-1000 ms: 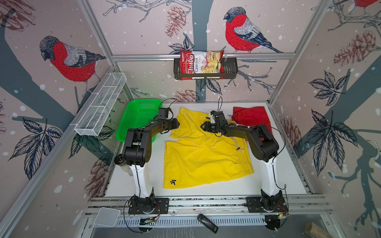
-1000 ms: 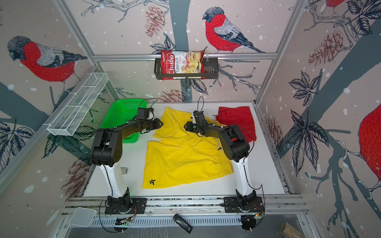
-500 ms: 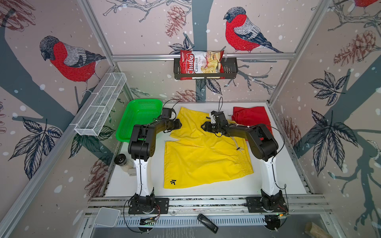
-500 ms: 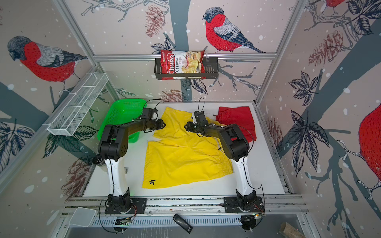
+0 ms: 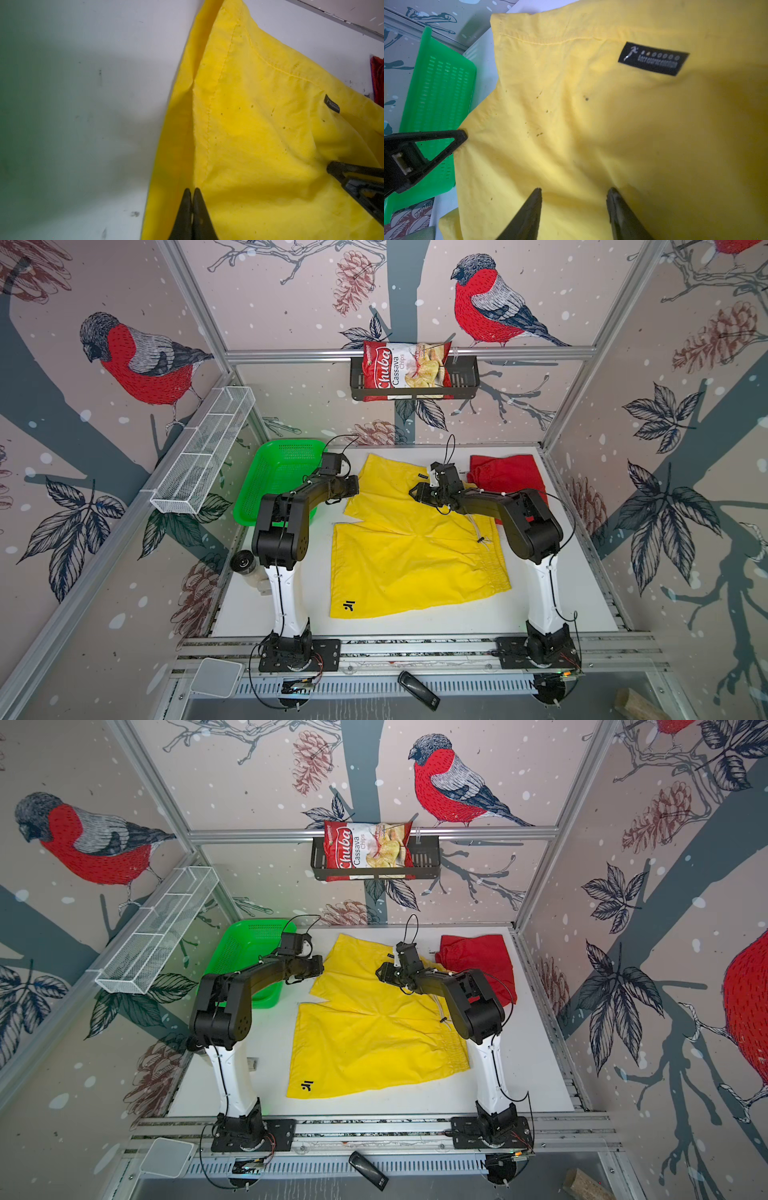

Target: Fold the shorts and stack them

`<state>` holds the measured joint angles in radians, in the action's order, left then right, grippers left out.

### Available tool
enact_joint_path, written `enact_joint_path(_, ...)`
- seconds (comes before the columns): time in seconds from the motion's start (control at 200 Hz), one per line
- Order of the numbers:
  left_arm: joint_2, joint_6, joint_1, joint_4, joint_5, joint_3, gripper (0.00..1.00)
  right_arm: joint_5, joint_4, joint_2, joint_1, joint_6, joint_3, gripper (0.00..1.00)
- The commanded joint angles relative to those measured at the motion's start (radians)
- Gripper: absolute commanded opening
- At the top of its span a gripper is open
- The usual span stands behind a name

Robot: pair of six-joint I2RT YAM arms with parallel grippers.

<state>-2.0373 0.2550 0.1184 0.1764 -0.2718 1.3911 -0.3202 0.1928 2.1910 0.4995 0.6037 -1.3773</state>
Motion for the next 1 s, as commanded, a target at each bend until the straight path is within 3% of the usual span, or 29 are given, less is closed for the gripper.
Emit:
enact_joint_path(0.0, 0.031, -0.029, -0.021, 0.041, 0.057, -0.019, 0.00, 0.053, -0.036, 0.000, -0.008, 0.019, 0.014, 0.53)
enact_joint_path(0.105, 0.037, -0.028, -0.037, 0.038, 0.071, -0.041, 0.00, 0.040, -0.013, -0.007, -0.012, 0.027, 0.027, 0.54)
enact_joint_path(0.235, 0.037, -0.017, -0.036, 0.040, 0.055, -0.029, 0.22, 0.002, 0.006, -0.021, 0.002, 0.004, 0.014, 0.54)
enact_joint_path(0.34, 0.082, -0.011, -0.020, 0.043, 0.058, -0.021, 0.33, 0.003, -0.010, -0.066, 0.015, -0.021, -0.005, 0.55)
enact_joint_path(0.635, 0.221, 0.019, 0.101, 0.011, 0.020, -0.091, 0.31, 0.030, -0.021, -0.227, 0.017, -0.027, 0.077, 0.55)
enact_joint_path(0.78, 0.181, 0.051, 0.151, -0.024, 0.024, -0.145, 0.29, 0.015, -0.003, -0.235, 0.018, -0.013, 0.143, 0.55)
enact_joint_path(0.996, 0.131, 0.063, 0.141, -0.025, 0.099, -0.214, 0.29, 0.013, 0.029, -0.226, -0.008, 0.016, 0.221, 0.55)
